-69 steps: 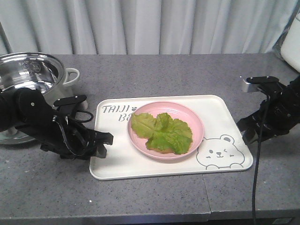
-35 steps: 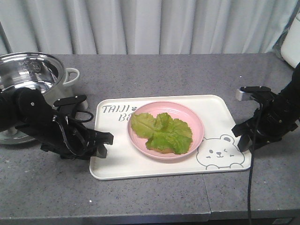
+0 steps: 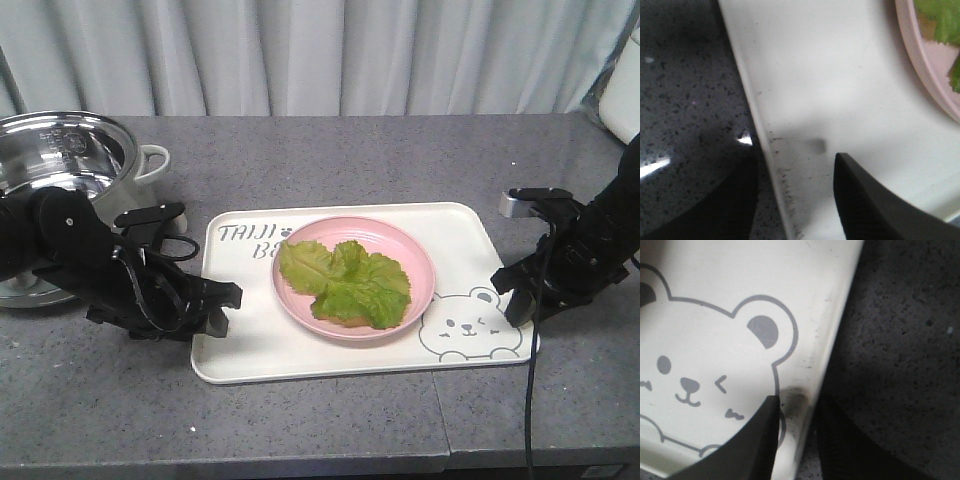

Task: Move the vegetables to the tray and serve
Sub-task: 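Close both grippers on opposite side edges of the cream tray, then lift the cream tray with both grippers off the counter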

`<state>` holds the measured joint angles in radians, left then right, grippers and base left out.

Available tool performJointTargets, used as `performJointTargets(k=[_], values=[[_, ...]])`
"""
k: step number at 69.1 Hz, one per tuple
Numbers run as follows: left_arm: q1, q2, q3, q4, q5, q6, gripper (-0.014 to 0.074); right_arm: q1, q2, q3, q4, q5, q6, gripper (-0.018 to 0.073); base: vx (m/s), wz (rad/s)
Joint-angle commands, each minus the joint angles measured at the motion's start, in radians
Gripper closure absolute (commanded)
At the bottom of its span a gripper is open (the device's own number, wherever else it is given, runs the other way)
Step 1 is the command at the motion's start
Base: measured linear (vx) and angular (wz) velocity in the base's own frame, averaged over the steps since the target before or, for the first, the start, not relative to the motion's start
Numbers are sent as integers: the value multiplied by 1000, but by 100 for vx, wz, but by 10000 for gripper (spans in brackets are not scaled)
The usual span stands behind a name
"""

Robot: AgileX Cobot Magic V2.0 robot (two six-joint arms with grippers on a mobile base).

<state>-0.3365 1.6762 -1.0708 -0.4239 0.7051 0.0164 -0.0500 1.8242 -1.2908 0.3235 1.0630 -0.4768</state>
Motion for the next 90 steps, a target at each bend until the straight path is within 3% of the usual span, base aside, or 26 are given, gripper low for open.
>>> performJointTargets(k=[1,18,36,44,90], values=[[-8,-27,-23,-19,-6,-3,252,1,-35,-27,25,-2,-18,375,0,0],[-8,-27,-23,-19,-3,-3,293,1,-32,-25,32,10,-17,398,0,0],[-8,-27,-23,-19,-5,-3,517,1,-32,-25,33,21,-17,573,0,0],[-8,-27,-23,-19,-6,-3,605,1,-32,-25,41,21,-15,570,0,0],[-7,-206,-23,44,48,-7,603,1,-183,-25,224,124,-15,563,0,0]])
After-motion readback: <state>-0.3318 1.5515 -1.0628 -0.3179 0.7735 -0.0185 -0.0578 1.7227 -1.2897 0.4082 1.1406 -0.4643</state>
